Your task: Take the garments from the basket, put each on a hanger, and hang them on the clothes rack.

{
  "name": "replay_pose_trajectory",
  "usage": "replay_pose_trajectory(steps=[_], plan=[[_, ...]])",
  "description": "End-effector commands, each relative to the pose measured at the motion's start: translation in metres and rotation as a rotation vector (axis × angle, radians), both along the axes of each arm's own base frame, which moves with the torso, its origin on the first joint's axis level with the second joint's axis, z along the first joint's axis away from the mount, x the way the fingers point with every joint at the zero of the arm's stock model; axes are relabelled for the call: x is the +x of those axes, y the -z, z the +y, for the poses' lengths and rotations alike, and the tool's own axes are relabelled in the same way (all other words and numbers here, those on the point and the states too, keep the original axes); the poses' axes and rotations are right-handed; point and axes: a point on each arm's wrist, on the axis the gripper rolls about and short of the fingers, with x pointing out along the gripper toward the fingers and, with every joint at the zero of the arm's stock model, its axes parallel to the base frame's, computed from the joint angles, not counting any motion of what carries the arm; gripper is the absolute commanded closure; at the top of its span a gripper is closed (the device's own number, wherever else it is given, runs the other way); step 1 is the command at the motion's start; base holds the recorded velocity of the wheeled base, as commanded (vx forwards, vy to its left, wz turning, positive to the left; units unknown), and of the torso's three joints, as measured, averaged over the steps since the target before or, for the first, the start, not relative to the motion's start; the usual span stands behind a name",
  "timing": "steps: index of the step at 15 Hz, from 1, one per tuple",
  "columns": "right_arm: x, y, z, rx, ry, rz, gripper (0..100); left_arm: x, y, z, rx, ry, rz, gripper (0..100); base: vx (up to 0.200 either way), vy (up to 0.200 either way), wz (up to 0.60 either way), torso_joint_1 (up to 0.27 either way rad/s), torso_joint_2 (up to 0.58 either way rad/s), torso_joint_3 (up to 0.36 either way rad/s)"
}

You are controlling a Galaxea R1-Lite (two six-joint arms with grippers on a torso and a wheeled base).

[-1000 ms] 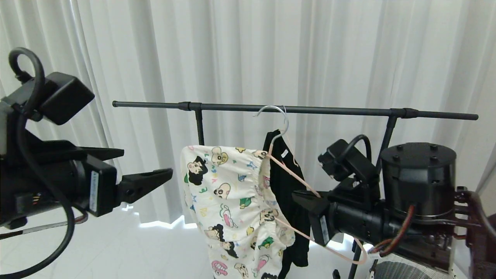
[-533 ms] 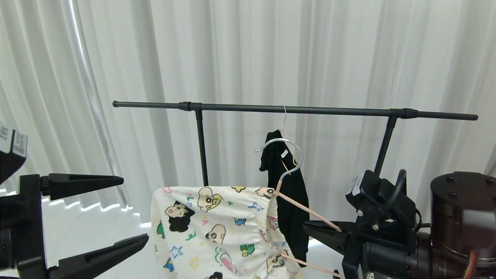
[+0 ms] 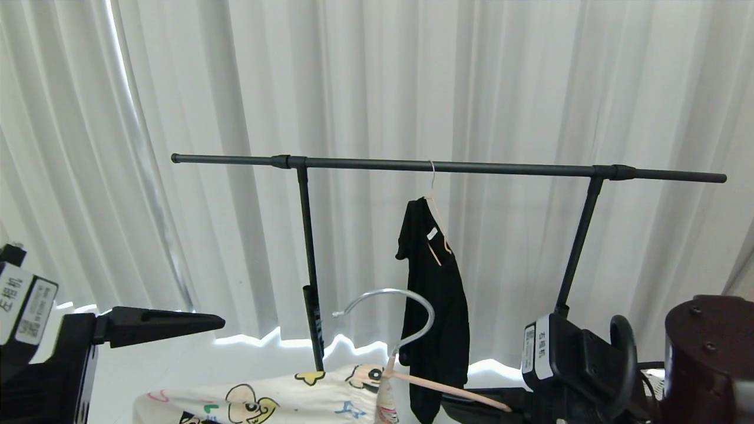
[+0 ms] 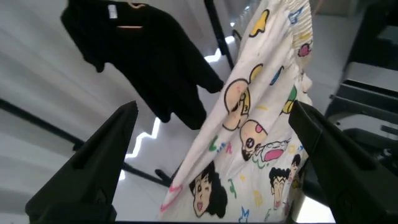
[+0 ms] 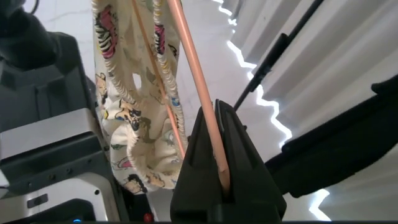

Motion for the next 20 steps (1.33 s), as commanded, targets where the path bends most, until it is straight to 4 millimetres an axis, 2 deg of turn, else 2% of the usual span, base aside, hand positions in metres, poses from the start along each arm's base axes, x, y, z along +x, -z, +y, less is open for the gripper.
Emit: replay_pose_trajectory(steps=[1,5,10,11,20], plan=[[-0.005,0.001,0.003,-0.003,-0.025,0.001,100,0.001,0.007,-0.006,0.017,0.045,0.032,0,0.0,0.0,0.0,0.0,0.0,0.0],[-0.015,-0.001,0.009,-0.001,-0.076,0.0,100,0.005,0.018,-0.018,0.068,0.13,0.065,0,0.0,0.0,0.0,0.0,0.0,0.0],[-0.018,-0.004,0.014,0.01,-0.094,-0.005,100,0.016,0.026,-0.025,0.12,0.155,0.076,0,0.0,0.0,0.0,0.0,0.0,0.0],[-0.018,-0.004,0.014,0.01,-0.094,-0.005,100,0.016,0.027,-0.024,0.123,0.159,0.069,100,0.0,0.0,0.0,0.0,0.0,0.0],[-0.016,-0.005,0.015,0.016,-0.08,-0.012,100,0.013,0.032,-0.022,0.128,0.155,0.083,100,0.0,0.0,0.0,0.0,0.0,0.0]])
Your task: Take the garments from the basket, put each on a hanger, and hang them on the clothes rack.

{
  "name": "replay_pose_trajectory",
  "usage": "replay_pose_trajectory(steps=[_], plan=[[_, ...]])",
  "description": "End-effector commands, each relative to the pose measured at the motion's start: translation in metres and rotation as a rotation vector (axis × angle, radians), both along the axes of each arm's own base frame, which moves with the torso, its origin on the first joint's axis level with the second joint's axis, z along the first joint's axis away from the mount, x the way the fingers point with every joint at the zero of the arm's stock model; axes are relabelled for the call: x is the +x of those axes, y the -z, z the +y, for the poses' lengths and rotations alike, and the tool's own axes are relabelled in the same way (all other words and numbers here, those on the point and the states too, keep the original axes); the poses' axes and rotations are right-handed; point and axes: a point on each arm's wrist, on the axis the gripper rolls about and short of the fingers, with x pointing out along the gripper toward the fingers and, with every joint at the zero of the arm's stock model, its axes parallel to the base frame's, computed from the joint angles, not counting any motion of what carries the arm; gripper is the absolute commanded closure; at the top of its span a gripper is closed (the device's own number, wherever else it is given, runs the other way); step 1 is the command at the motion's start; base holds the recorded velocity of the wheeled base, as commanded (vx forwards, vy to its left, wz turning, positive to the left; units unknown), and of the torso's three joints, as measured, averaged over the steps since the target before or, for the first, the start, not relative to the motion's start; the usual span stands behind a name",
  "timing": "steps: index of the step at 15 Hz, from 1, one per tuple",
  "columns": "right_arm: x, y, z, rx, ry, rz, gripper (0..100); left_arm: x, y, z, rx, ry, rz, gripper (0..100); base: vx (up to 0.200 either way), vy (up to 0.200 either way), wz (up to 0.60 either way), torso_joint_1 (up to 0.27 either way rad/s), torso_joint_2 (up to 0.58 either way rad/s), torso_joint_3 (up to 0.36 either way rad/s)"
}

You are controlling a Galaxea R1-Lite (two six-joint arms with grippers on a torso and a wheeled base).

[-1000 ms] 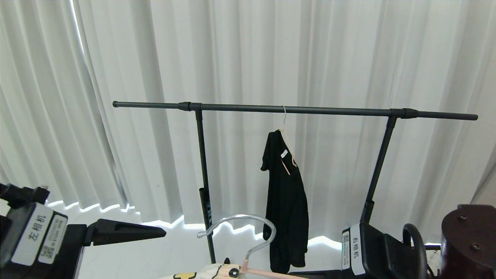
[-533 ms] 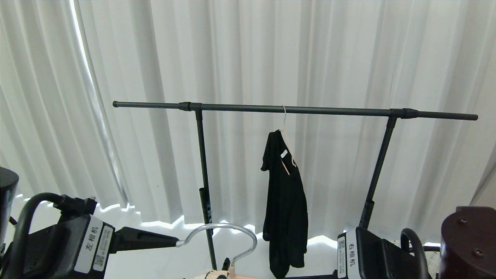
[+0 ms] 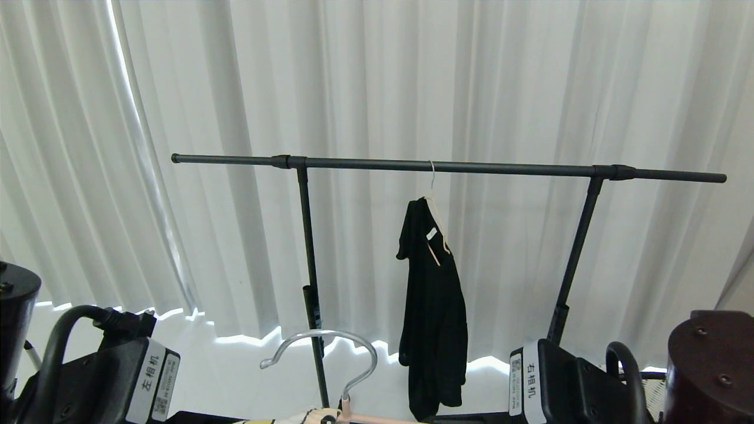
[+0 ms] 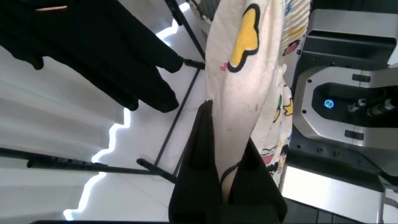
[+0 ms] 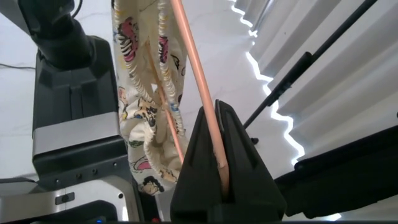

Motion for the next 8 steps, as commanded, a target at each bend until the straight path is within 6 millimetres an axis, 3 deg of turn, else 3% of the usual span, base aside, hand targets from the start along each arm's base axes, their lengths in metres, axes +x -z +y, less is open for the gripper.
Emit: replay_pose_trajectory(steps=[1,2,8], plan=[[0.001,0.001,0.0,-0.003,0.008,-0.002,100,0.0,0.0,0.0,0.0,-0.004,0.002,100,0.0,0.0,0.0,0.0,0.0,0.0],[0.001,0.001,0.0,-0.006,0.027,-0.008,0,0.0,0.0,0.001,0.0,-0.008,0.004,100,0.0,0.0,0.0,0.0,0.0,0.0],[0.019,-0.001,-0.011,-0.014,0.211,-0.039,0,-0.004,0.003,0.017,0.012,-0.125,-0.032,100,0.0,0.0,0.0,0.0,0.0,0.0]])
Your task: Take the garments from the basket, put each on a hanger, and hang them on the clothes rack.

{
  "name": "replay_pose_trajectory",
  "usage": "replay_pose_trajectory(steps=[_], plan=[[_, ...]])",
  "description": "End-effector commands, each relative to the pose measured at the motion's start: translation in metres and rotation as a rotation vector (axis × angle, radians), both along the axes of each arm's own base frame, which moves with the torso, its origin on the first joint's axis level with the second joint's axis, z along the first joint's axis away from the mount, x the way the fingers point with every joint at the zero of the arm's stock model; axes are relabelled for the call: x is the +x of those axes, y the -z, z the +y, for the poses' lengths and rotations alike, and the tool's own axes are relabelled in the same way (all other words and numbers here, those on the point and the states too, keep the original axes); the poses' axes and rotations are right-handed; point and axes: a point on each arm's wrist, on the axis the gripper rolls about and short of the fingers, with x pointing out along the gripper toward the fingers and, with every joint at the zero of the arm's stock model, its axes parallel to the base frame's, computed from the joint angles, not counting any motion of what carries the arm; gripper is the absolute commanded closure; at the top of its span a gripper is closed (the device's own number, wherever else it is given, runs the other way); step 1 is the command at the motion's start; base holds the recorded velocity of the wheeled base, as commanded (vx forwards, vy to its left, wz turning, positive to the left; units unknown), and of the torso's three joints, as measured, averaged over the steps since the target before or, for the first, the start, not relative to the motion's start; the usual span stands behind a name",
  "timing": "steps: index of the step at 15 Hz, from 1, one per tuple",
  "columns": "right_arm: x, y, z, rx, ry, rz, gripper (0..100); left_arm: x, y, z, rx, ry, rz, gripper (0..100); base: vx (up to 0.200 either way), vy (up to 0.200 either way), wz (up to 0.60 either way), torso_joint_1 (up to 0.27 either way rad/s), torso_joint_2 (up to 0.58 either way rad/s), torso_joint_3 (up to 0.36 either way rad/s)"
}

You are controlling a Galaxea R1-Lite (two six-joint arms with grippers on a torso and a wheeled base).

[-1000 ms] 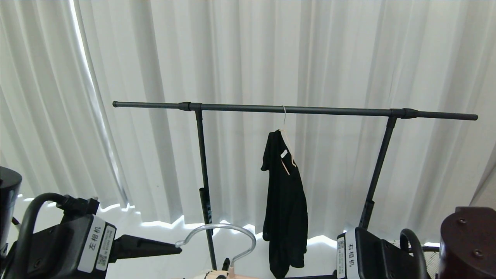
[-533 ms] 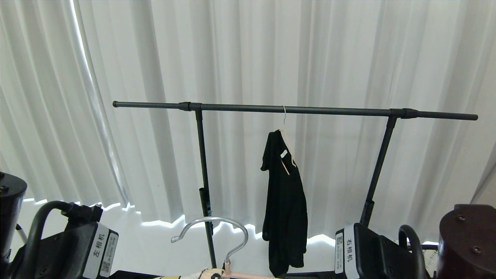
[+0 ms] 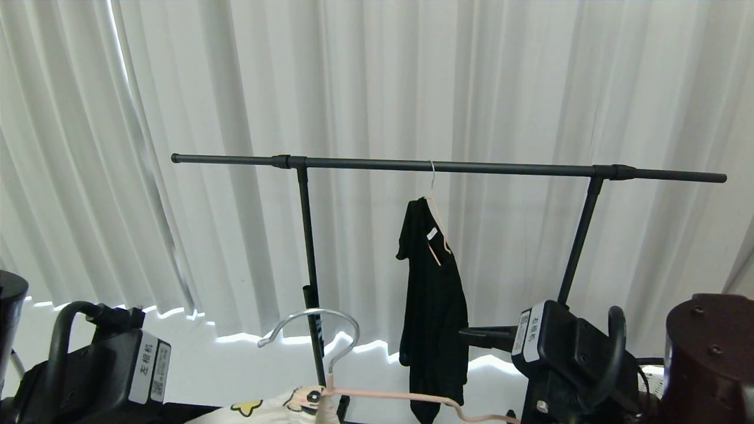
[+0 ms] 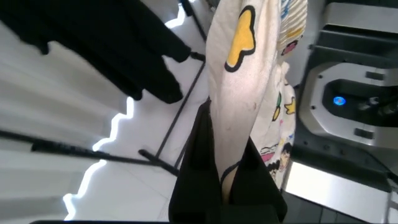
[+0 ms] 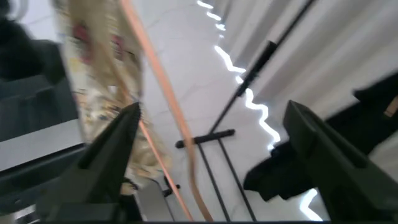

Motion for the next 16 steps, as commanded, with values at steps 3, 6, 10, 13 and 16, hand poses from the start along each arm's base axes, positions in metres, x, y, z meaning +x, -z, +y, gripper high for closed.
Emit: replay_pose_trajectory(steps=[3,6,10,13,16], plan=[[0.016,0.0,-0.009,0.0,0.075,0.005,0,-0.008,-0.007,0.018,-0.013,-0.133,-0.077,100,0.0,0.0,0.0,0.0,0.0,0.0],[0.032,0.005,-0.02,-0.01,0.154,0.02,0,0.008,-0.014,0.018,-0.002,-0.252,-0.172,100,0.0,0.0,0.0,0.0,0.0,0.0],[0.048,-0.004,-0.013,0.131,0.267,0.182,0,0.045,-0.059,0.008,-0.125,-0.345,-0.265,100,0.0,0.0,0.0,0.0,0.0,0.0],[0.067,-0.012,0.009,0.209,0.299,0.25,0,0.055,-0.079,-0.001,-0.153,-0.313,-0.311,100,0.0,0.0,0.0,0.0,0.0,0.0],[0.079,-0.01,0.03,0.22,0.297,0.271,0,0.051,-0.078,-0.014,-0.16,-0.235,-0.298,100,0.0,0.0,0.0,0.0,0.0,0.0]])
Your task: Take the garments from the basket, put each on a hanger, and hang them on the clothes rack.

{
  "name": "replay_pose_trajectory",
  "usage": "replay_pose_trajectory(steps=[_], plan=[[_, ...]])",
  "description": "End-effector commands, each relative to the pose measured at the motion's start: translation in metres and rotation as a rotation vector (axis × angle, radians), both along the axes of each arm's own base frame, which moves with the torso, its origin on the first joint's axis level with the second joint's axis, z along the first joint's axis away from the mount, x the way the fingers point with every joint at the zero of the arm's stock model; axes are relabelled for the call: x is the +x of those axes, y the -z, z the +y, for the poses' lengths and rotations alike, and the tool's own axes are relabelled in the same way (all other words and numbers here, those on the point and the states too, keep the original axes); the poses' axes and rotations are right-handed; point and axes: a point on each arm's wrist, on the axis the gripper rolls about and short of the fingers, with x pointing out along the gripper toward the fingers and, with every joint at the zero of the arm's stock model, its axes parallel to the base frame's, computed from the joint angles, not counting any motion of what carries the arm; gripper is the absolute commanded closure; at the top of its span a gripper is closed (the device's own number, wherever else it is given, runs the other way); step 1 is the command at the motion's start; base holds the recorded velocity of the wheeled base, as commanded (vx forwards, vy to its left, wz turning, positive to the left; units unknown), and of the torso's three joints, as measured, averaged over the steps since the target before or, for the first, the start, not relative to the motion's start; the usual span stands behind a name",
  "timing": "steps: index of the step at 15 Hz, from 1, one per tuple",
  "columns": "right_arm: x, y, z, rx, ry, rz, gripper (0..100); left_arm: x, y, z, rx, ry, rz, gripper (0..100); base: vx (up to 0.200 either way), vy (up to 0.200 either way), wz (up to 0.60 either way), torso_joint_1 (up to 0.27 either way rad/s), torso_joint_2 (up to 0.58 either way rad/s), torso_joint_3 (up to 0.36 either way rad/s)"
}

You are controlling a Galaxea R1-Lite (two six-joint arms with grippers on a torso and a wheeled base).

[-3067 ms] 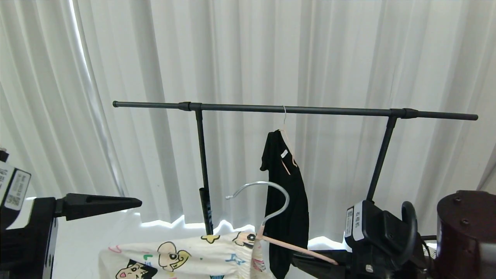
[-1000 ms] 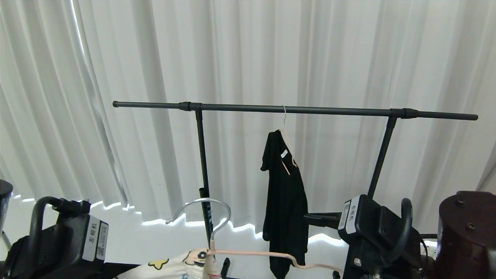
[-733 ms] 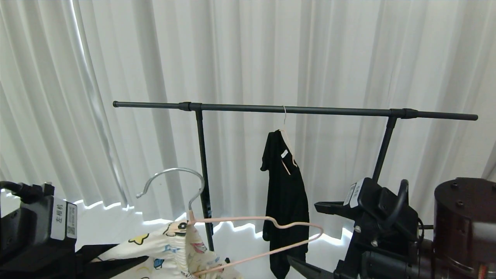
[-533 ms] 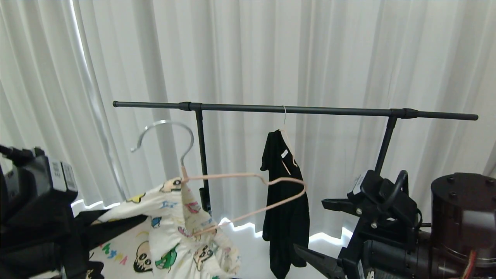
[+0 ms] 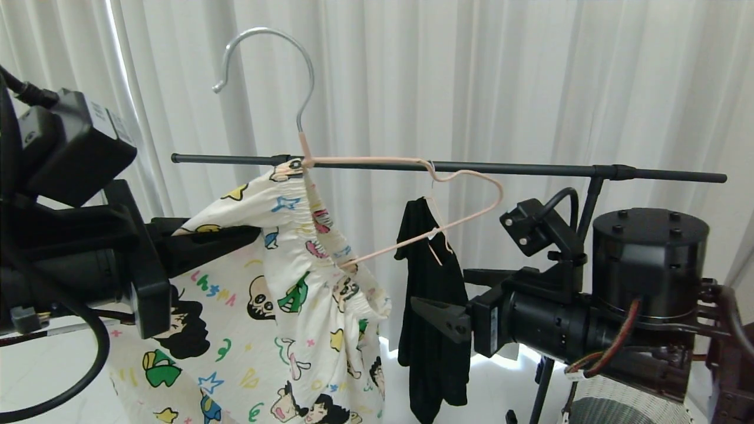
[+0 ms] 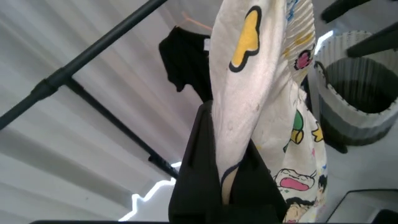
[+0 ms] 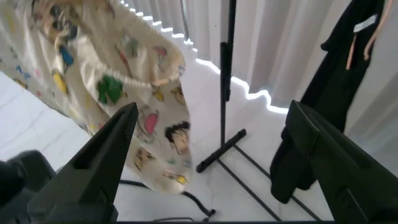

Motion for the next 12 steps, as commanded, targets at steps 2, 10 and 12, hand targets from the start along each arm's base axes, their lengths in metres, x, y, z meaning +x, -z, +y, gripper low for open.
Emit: replay_pose_trajectory(steps=[2,10,12], plan=[[0.003,0.011,0.026,-0.024,-0.041,0.02,0,0.002,0.002,-0.011,0.008,0.05,0.016,100,0.0,0.0,0.0,0.0,0.0,0.0],[-0.012,0.037,0.041,-0.125,0.003,0.035,0,0.003,-0.006,-0.009,-0.01,0.033,-0.015,100,0.0,0.0,0.0,0.0,0.0,0.0],[-0.009,0.039,0.033,-0.145,0.047,0.031,0,0.006,-0.007,-0.006,-0.016,0.015,-0.029,100,0.0,0.0,0.0,0.0,0.0,0.0]])
